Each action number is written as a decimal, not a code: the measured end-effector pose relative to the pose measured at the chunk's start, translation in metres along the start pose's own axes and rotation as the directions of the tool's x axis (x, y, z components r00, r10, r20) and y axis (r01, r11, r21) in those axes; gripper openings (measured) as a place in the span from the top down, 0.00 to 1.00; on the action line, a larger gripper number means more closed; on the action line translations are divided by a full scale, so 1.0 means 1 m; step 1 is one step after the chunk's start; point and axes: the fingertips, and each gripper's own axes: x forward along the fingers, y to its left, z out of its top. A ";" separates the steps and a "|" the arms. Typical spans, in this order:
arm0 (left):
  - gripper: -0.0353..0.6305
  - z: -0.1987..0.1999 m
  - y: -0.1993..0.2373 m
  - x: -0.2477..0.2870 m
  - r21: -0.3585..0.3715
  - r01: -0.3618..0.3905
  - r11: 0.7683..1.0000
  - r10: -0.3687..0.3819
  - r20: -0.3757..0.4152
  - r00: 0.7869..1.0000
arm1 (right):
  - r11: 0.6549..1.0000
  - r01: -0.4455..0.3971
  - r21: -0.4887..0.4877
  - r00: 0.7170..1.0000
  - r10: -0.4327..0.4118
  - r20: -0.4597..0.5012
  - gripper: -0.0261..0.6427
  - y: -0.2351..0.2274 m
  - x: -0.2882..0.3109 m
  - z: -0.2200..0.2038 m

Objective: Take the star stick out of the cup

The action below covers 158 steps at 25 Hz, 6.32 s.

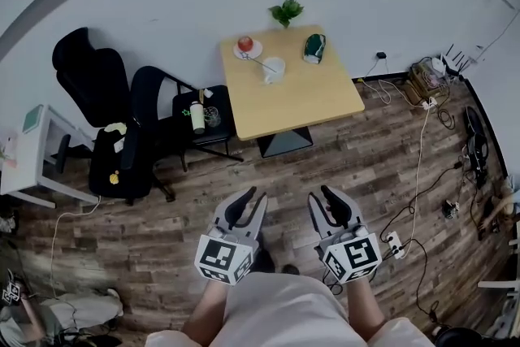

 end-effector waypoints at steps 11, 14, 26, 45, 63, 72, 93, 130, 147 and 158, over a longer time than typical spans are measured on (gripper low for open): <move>0.82 0.012 0.072 0.035 -0.011 0.064 0.998 -0.064 -0.006 0.998 | 1.000 0.010 0.008 1.000 -0.010 0.019 0.79 0.010 0.085 0.020; 0.82 0.010 0.088 0.040 -0.022 0.075 0.997 -0.075 -0.010 0.997 | 1.000 0.009 0.011 1.000 -0.009 0.009 0.79 0.015 0.101 0.019; 0.82 0.004 0.126 0.064 -0.054 0.064 0.996 -0.066 -0.035 0.997 | 0.999 0.006 0.043 1.000 -0.005 -0.021 0.80 0.003 0.143 0.010; 0.82 0.051 0.159 0.211 -0.068 0.045 0.997 -0.046 -0.006 0.999 | 0.991 -0.123 0.043 0.992 0.123 0.014 0.84 -0.116 0.273 0.052; 0.82 0.052 0.169 0.329 -0.086 -0.049 0.995 0.044 -0.058 0.997 | 0.966 -0.252 0.056 0.964 0.255 -0.068 0.84 -0.213 0.360 0.037; 0.82 0.048 0.215 0.326 -0.109 -0.157 0.982 0.150 -0.069 0.986 | 0.945 -0.326 0.025 0.937 0.326 -0.128 0.84 -0.194 0.397 0.029; 0.82 0.057 0.333 0.328 -0.134 -0.130 0.982 0.122 -0.066 0.990 | 0.964 -0.235 -0.124 0.949 0.201 -0.241 0.84 -0.176 0.521 0.010; 0.82 0.037 0.393 0.357 -0.178 -0.088 0.980 0.065 -0.131 0.989 | 0.949 -0.186 -0.255 0.865 0.035 -0.501 0.84 -0.204 0.629 -0.106; 0.82 0.028 0.403 0.352 -0.184 -0.086 0.979 0.057 -0.158 0.986 | 0.940 -0.167 -0.296 0.839 -0.022 -0.544 0.86 -0.212 0.649 -0.125; 0.82 0.028 0.405 0.352 -0.186 -0.093 0.978 0.064 -0.157 0.985 | 0.934 -0.164 -0.317 0.840 -0.036 -0.541 0.89 -0.217 0.654 -0.124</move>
